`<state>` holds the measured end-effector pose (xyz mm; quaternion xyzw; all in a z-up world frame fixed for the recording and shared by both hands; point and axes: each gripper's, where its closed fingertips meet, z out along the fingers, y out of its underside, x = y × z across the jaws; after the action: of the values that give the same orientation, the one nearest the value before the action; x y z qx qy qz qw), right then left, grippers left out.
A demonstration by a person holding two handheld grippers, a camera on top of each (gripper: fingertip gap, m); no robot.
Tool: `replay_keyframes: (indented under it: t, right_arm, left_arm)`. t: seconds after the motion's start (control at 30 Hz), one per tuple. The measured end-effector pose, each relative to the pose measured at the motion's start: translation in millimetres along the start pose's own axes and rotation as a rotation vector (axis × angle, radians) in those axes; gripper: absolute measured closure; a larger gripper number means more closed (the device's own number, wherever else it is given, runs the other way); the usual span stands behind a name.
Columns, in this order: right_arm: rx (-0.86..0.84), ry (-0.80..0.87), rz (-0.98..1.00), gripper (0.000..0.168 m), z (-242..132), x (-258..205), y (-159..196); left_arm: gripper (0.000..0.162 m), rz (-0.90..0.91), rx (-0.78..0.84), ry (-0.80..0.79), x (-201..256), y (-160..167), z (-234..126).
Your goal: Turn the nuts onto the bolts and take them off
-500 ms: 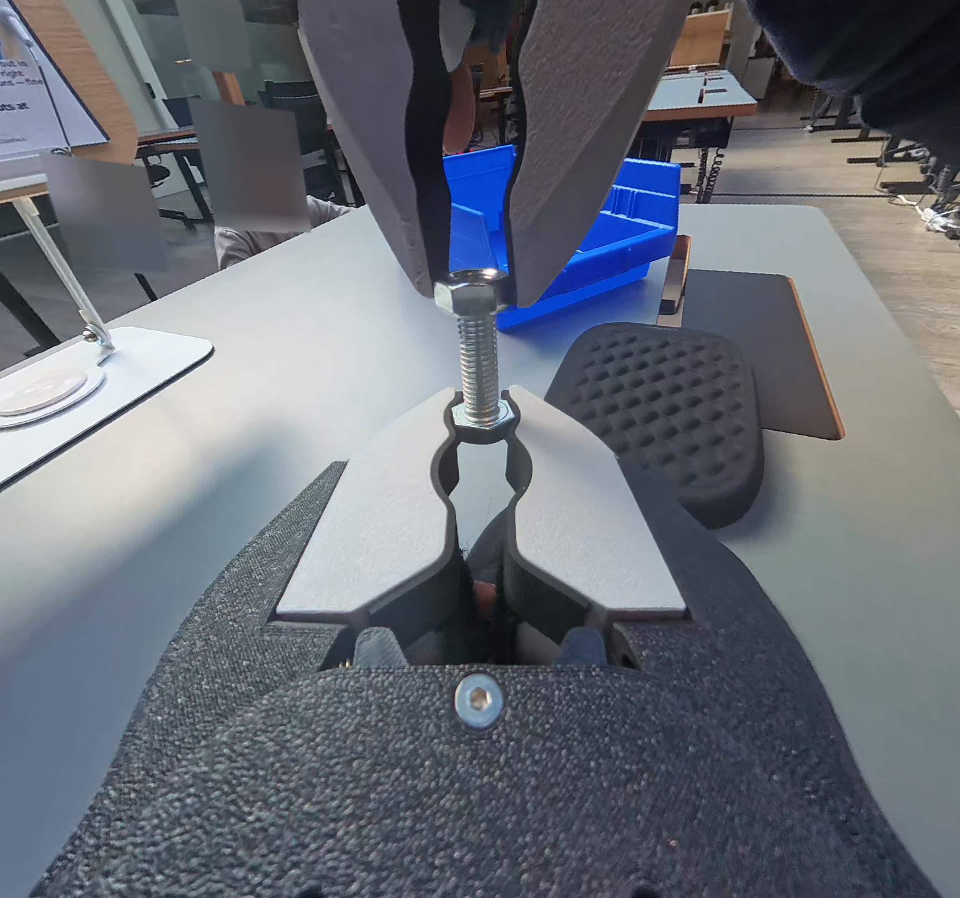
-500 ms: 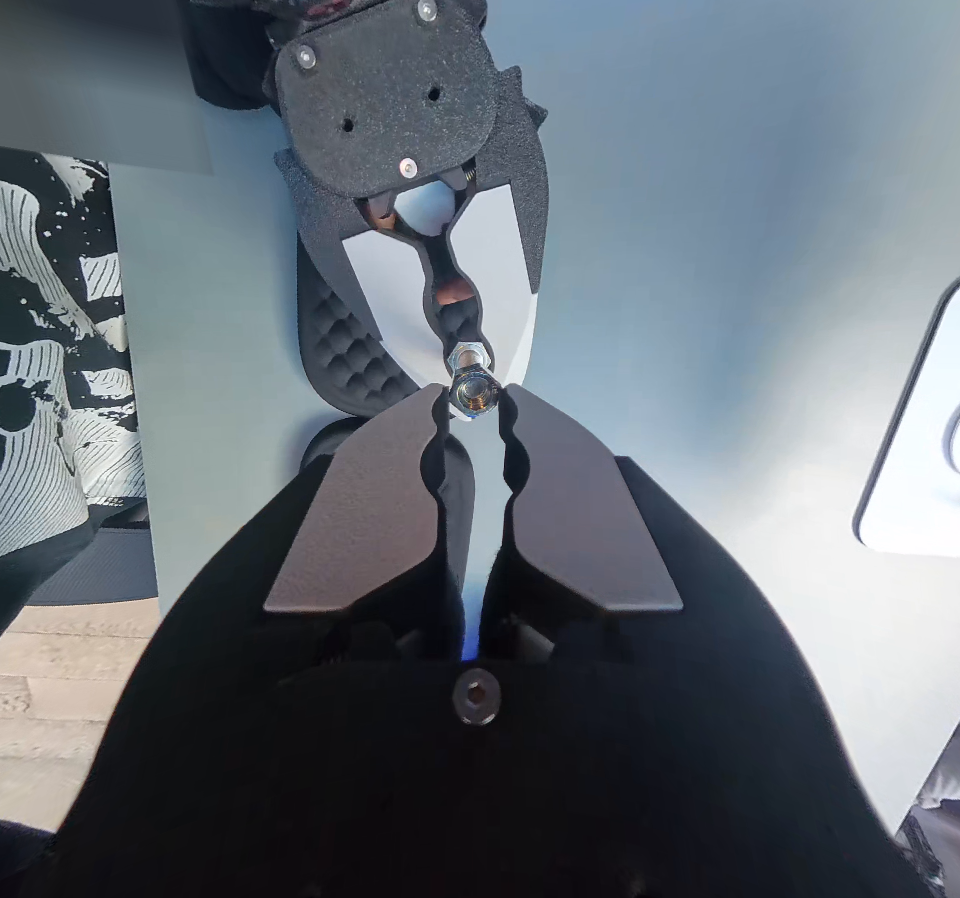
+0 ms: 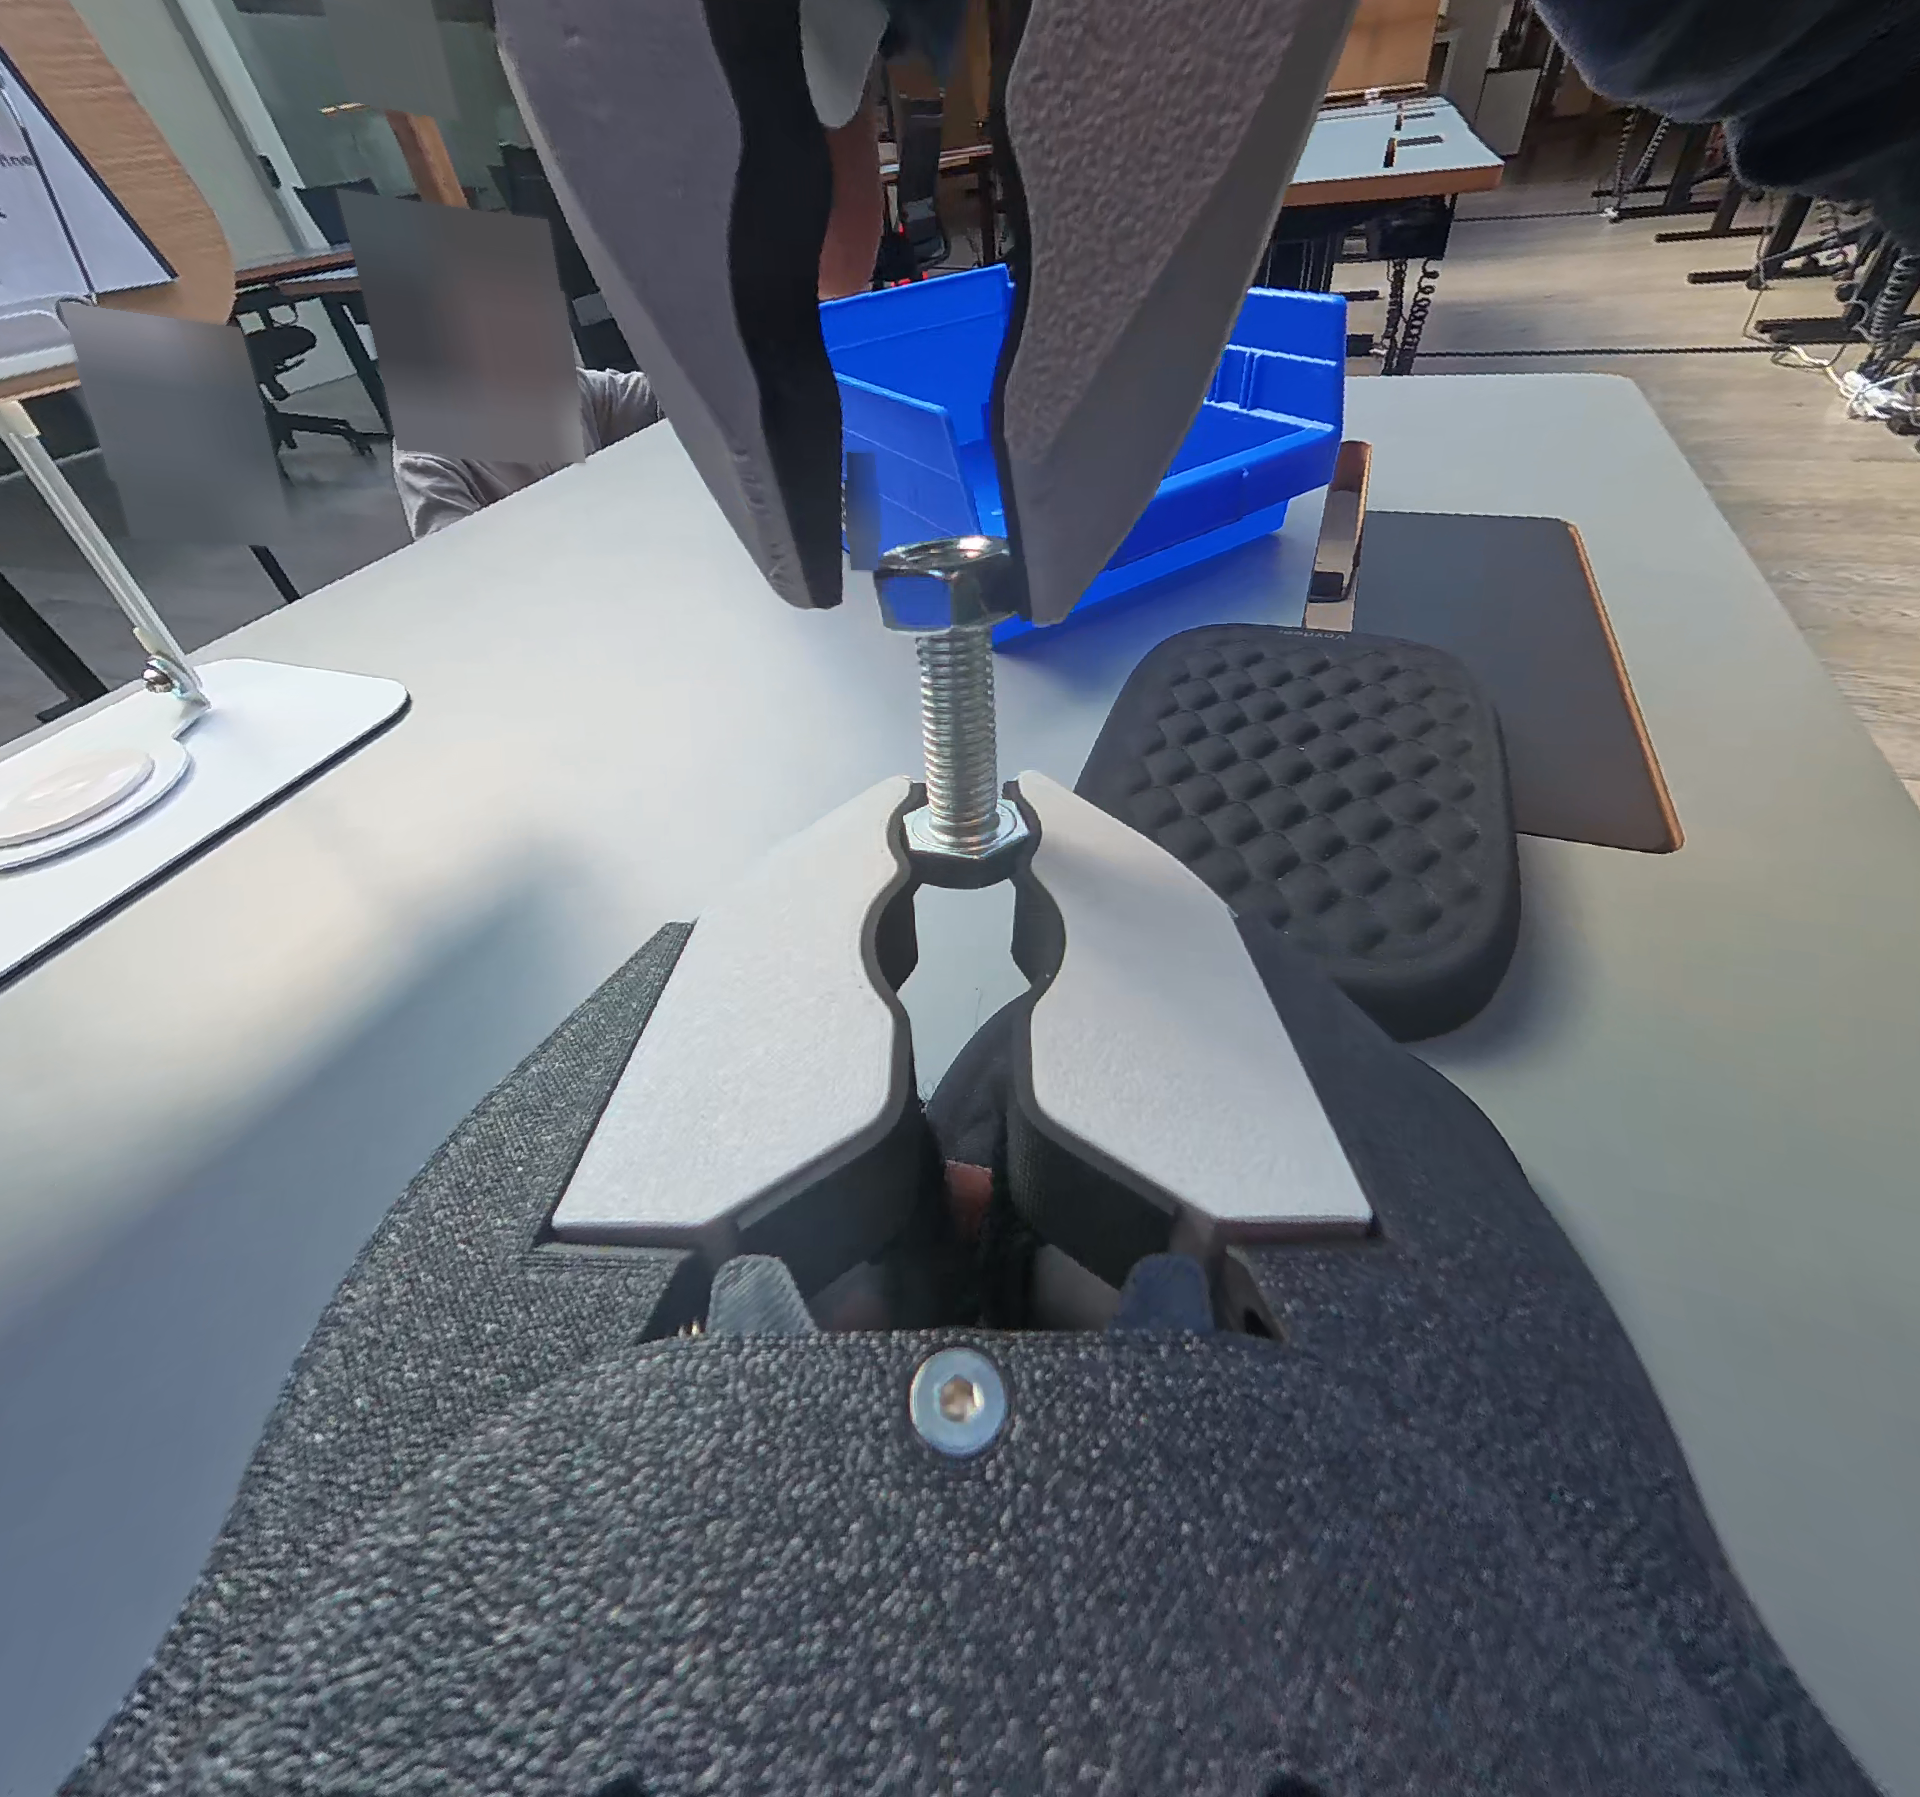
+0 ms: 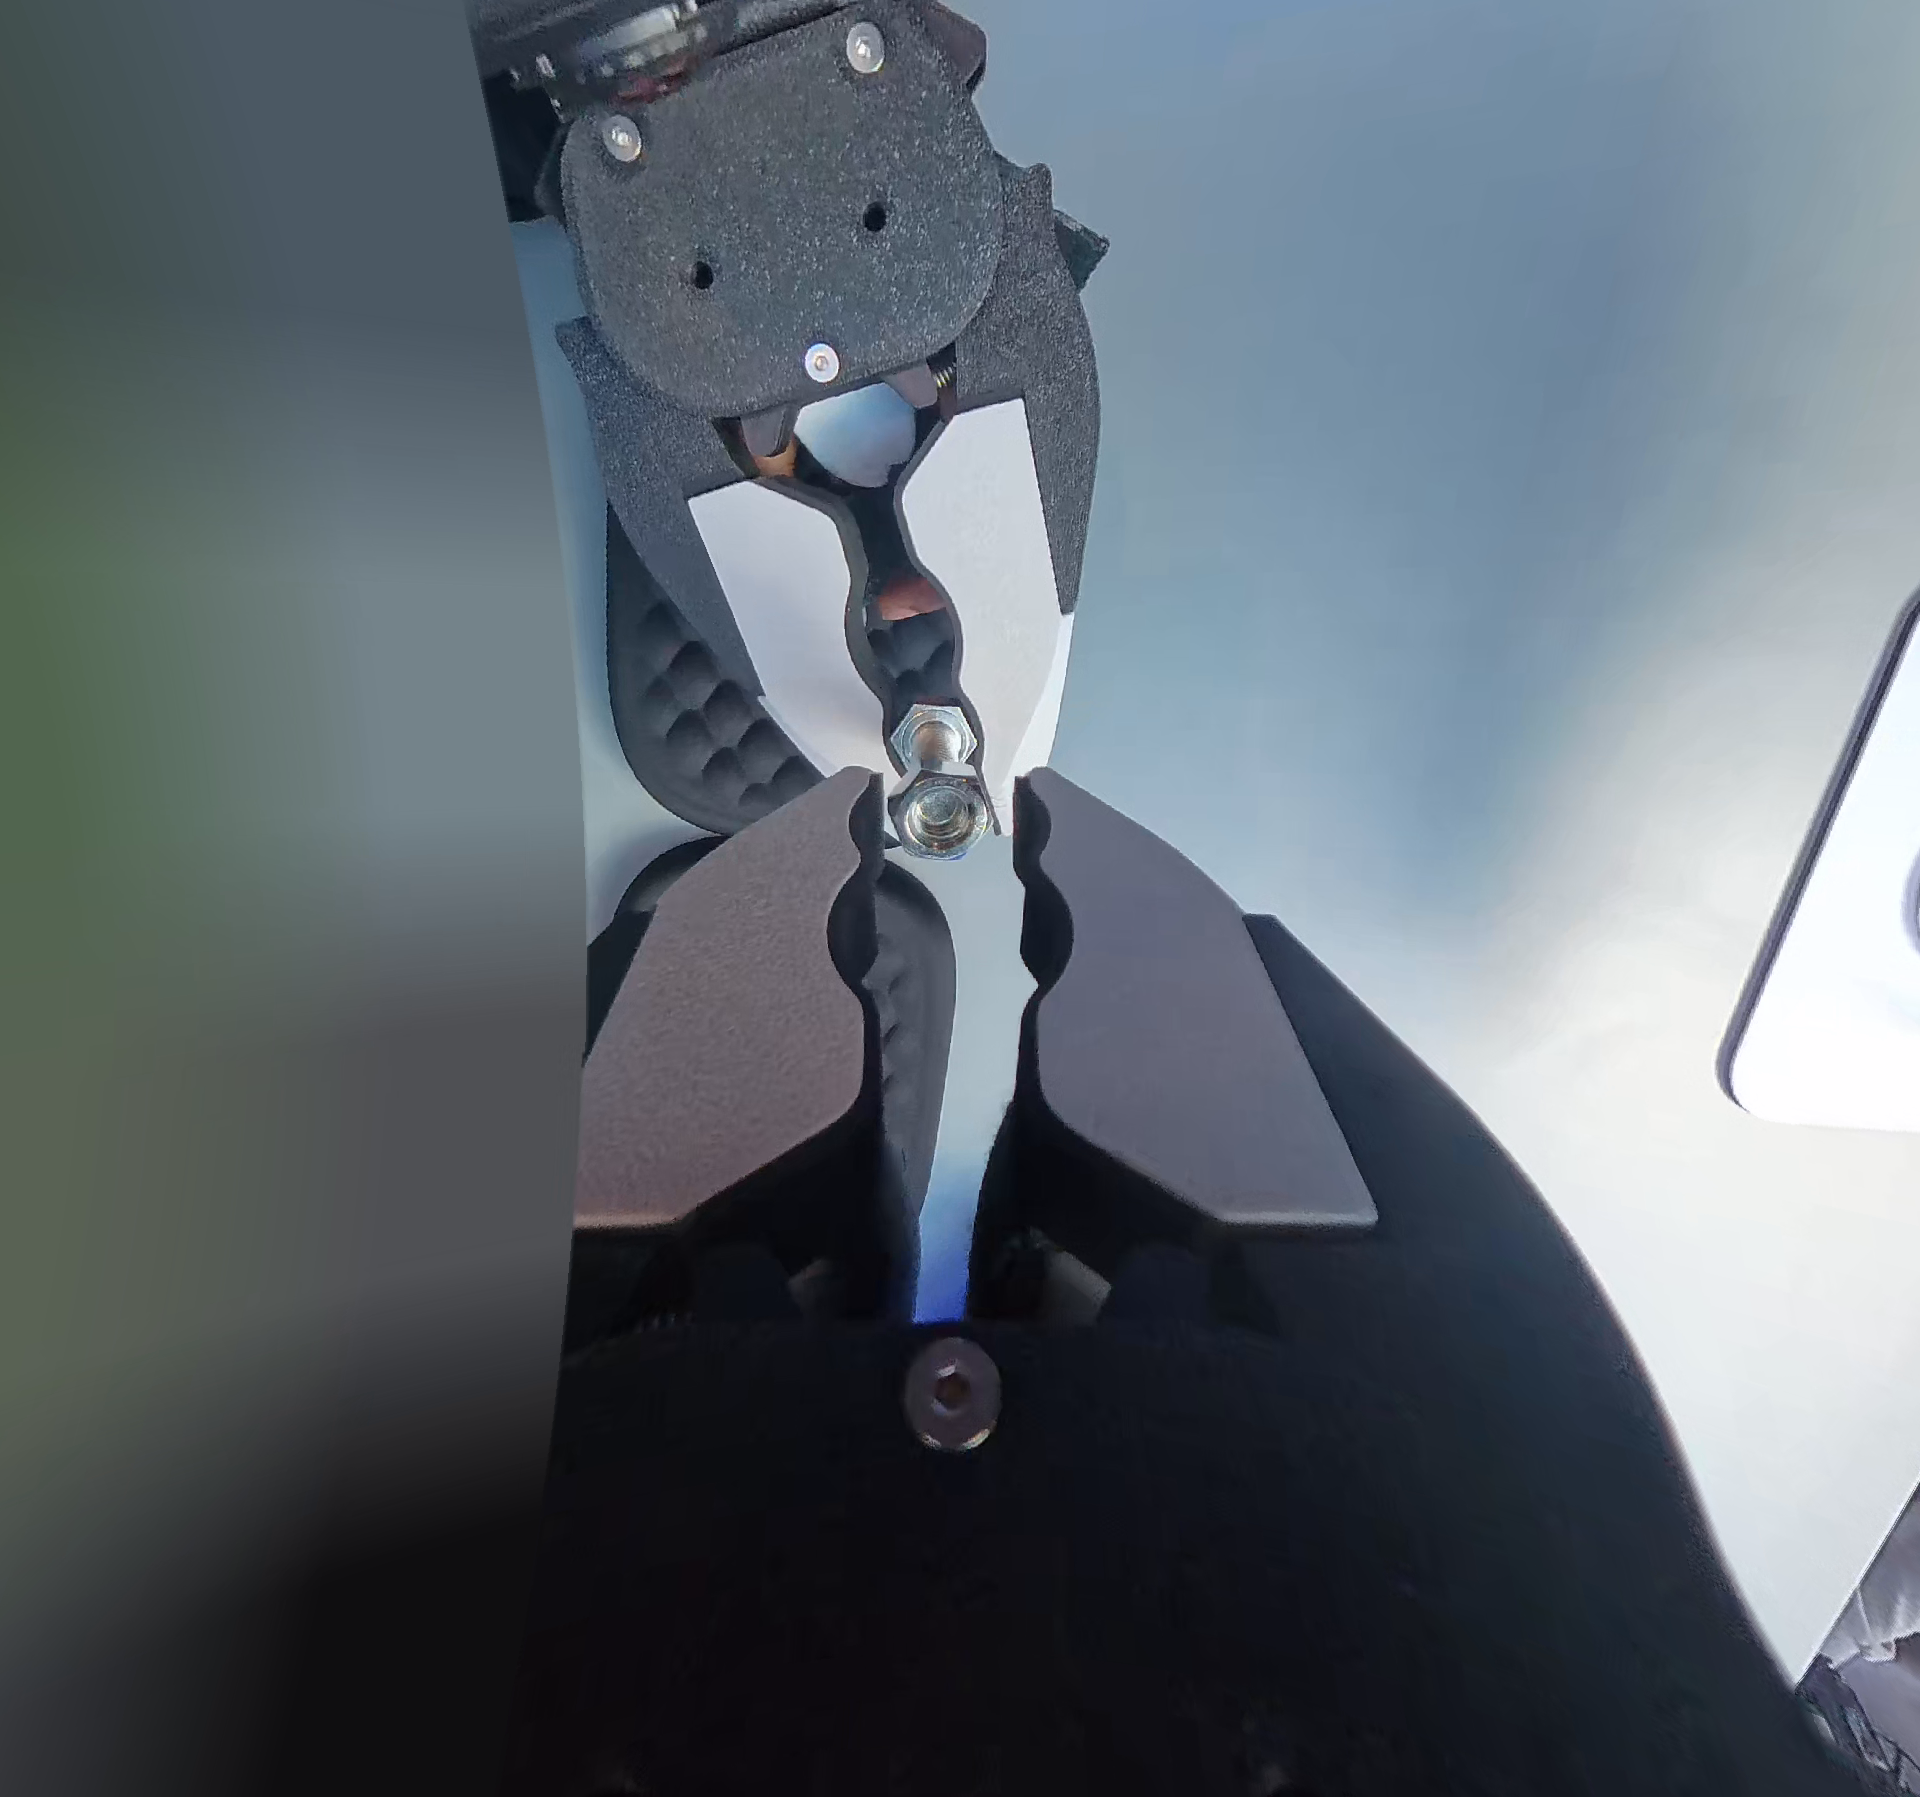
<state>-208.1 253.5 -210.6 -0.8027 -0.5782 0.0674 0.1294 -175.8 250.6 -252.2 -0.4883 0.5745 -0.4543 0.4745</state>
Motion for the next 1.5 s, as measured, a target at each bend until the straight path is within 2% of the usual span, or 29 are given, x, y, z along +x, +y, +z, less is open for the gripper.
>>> replay_keyframes:
  t: [0.1,0.27,0.4,0.43,0.5,0.67,0.8,0.87,1.03,1.5]
  right_arm:
    - [0.019,-0.01,0.002,0.147,1,0,-1]
    - [0.046,-0.018,-0.013,0.127,-3,-1,-3]
    - [0.134,-0.002,-0.25,0.115,-12,0,-6]
    - [0.202,-0.007,-0.329,0.11,-14,-2,-8]
    - [0.389,-0.032,-0.393,0.111,-18,-7,-14]
    - [0.823,-0.12,-0.167,0.103,-21,-4,-32]
    - [0.991,-0.128,-0.028,0.07,-2,-10,-38]
    - [1.048,-0.107,0.003,0.064,4,-15,-41]
    - [1.129,-0.091,0.017,0.067,-1,-26,-43]
    - [1.133,-0.067,0.046,0.073,-13,-33,-30]
  left_arm:
    - [0.148,-0.007,0.003,0.002,0,0,0]
    - [0.148,-0.015,0.012,0.009,0,-1,-1]
    - [0.148,-0.042,0.044,0.035,0,-5,-4]
    - [0.148,-0.055,0.061,0.049,0,-7,-5]
    - [0.149,-0.093,0.104,0.086,1,-12,-9]
    - [0.149,-0.153,0.17,0.147,0,-20,-15]
    - [0.149,-0.147,0.168,0.15,1,-19,-15]
    - [0.148,-0.146,0.163,0.15,2,-18,-14]
    - [0.148,-0.15,0.161,0.148,1,-18,-14]
    - [0.148,-0.16,0.16,0.131,-2,-17,-14]
